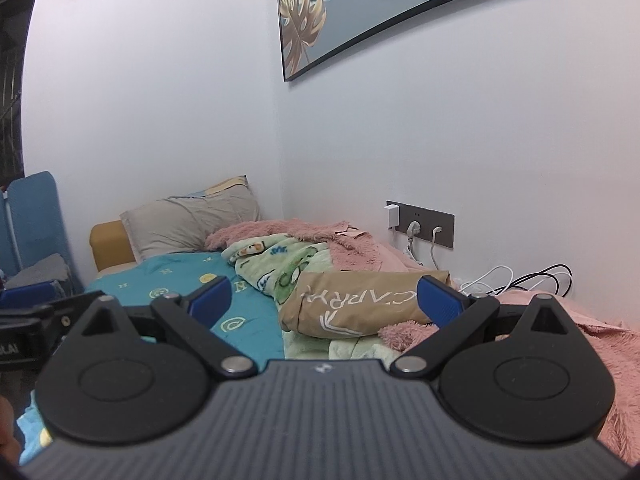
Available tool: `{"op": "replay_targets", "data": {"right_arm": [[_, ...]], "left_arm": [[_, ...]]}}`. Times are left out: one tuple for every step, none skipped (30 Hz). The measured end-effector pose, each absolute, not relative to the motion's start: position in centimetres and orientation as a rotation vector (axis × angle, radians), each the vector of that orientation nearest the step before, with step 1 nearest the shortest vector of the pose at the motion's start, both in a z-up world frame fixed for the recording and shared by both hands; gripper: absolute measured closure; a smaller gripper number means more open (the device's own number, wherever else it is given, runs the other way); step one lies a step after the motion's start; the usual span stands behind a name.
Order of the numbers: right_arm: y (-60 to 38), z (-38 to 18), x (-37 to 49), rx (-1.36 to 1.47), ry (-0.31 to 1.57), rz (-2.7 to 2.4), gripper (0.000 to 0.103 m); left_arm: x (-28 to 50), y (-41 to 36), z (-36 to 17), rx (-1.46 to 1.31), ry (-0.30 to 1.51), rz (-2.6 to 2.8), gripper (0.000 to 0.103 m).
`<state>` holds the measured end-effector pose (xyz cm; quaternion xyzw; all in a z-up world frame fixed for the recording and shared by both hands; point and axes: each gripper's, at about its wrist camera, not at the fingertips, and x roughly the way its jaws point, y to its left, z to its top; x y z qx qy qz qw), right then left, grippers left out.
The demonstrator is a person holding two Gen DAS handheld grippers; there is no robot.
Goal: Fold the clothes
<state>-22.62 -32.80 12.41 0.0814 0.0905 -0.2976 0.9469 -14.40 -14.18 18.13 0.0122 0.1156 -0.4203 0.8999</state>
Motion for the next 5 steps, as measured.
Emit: {"op": "replay_targets", "data": {"right_arm": [[-32.72,12.39,-22.63,0.165,0.185,-0.608,0.002],[-32.65,12.38,-22.64,0.163,0.185,-0.609,0.002],[-32.58,12.36,-22.68,0.162,0.186,-0.611,0.002],[-32.55,12.35,-22.76,0.161,0.185,-0.613,0.002],[-32.52,12.34,-22.84,0.160,0.185,-0.615,0.002]], "left_arm": [[-14.38,-14.10,18.08,0.025,0.241,-0.869,0.000],[-14.36,-14.02,18.04,0.024,0.243,-0.868,0.000],[-14.34,-13.94,17.99,0.023,0.244,-0.868,0.000],[-14.32,-13.86,17.95,0.023,0.246,-0.867,0.000],[-14.30,-13.78,17.91,0.022,0.248,-0.866,0.000]]}}
